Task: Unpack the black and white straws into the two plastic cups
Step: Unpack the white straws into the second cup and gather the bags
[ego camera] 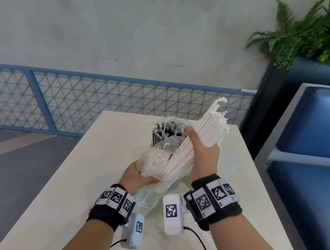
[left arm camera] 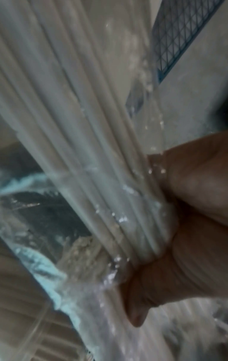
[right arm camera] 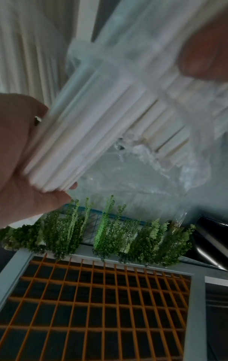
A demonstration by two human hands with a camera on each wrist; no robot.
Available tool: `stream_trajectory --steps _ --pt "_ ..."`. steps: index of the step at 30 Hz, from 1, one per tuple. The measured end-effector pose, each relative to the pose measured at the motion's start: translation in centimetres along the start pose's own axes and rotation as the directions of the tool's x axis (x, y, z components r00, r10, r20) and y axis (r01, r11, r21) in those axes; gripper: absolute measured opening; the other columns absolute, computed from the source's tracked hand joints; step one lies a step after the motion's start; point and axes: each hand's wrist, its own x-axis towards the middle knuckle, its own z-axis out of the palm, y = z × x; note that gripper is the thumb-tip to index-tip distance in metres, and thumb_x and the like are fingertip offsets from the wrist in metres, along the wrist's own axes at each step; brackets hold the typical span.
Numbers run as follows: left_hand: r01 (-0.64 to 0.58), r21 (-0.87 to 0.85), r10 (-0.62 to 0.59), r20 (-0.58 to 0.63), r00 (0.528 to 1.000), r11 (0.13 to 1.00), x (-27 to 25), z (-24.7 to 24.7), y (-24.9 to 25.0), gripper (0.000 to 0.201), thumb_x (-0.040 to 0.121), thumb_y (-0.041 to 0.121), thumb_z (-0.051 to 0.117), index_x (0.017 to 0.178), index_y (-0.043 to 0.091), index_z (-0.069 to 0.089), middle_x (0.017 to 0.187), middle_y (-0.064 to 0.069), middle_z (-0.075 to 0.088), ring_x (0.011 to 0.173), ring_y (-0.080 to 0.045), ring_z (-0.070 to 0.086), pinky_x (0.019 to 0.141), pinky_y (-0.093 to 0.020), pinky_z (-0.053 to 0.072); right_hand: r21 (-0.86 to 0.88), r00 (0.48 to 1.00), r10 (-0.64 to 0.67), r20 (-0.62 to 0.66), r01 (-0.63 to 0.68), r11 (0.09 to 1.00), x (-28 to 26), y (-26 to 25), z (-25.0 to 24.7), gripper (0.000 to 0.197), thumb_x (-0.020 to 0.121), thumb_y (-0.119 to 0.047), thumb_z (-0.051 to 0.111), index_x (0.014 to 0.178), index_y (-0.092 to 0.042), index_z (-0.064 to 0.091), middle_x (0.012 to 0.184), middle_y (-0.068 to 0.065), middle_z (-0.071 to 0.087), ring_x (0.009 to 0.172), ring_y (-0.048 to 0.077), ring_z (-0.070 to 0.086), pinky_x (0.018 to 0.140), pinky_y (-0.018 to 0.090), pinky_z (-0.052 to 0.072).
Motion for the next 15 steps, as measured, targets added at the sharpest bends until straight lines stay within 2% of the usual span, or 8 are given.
stream_trajectory --steps 2,4,7,9,12,15 --pt "0.048 0.003 -0.048 -0.073 0.996 0.999 -0.1 -0.1 0.2 0.051 0.063 0.011 0.083 0.109 0.006 0.060 0.098 -0.002 0.066 0.094 -0.020 0.063 0.069 -0.018 0.050 -0.016 0.999 -0.007 0.035 0.008 1.000 -0.3 0.2 -0.2 0.044 0.074 -0.017 0.077 0.111 0.001 0.062 0.104 0.011 0.069 0.087 0.015 0.066 0.060 0.014 0.052" --pt "0.074 0.019 -0.072 -0.102 0.992 0.997 -0.2 -0.2 0.2 0.048 0.066 0.008 0.081 0.108 0.007 0.059 0.094 -0.003 0.063 0.090 -0.019 0.060 0.069 -0.019 0.047 -0.015 0.999 -0.011 0.040 0.012 1.000 -0.5 0.3 -0.3 0.041 0.074 -0.015 0.075 0.110 0.000 0.063 0.103 0.012 0.069 0.088 0.017 0.066 0.062 0.015 0.053" --pt "0.105 0.019 -0.103 -0.094 0.990 0.994 -0.4 -0.2 0.2 0.048 0.064 0.013 0.082 0.106 0.008 0.060 0.094 -0.003 0.065 0.089 -0.020 0.062 0.073 -0.025 0.050 0.024 1.000 0.013 -0.010 -0.013 1.000 -0.1 0.0 -0.3 0.044 0.075 -0.017 0.075 0.112 0.002 0.060 0.103 0.016 0.067 0.092 0.025 0.065 0.074 0.032 0.056" --pt "0.119 0.007 -0.118 -0.078 0.990 0.993 -0.4 -0.4 0.1 0.045 0.064 0.016 0.083 0.104 0.010 0.062 0.092 -0.001 0.067 0.086 -0.017 0.065 0.069 -0.021 0.051 0.068 0.999 0.036 -0.036 -0.034 0.997 0.3 -0.5 -0.2 0.047 0.075 -0.018 0.075 0.114 0.003 0.059 0.104 0.018 0.067 0.093 0.029 0.065 0.081 0.040 0.056" --pt "0.112 -0.017 -0.113 -0.079 0.990 0.994 -0.5 -0.5 0.1 0.038 0.064 0.017 0.082 0.097 0.015 0.062 0.087 0.003 0.068 0.081 -0.010 0.065 0.064 -0.018 0.051 0.111 0.998 0.048 -0.048 -0.042 0.993 1.0 -0.8 -0.2 0.045 0.075 -0.014 0.075 0.113 0.004 0.059 0.098 0.015 0.066 0.087 0.026 0.065 0.076 0.037 0.056" --pt "0.104 -0.025 -0.105 -0.069 0.992 0.994 -0.5 -0.1 0.4 0.032 0.066 0.015 0.081 0.093 0.015 0.065 0.085 0.003 0.070 0.078 -0.008 0.067 0.061 -0.017 0.053 0.037 0.998 0.055 -0.028 -0.054 0.998 1.0 -0.1 -0.5 0.042 0.073 -0.007 0.075 0.110 0.003 0.060 0.097 0.014 0.065 0.088 0.025 0.064 0.069 0.033 0.053"
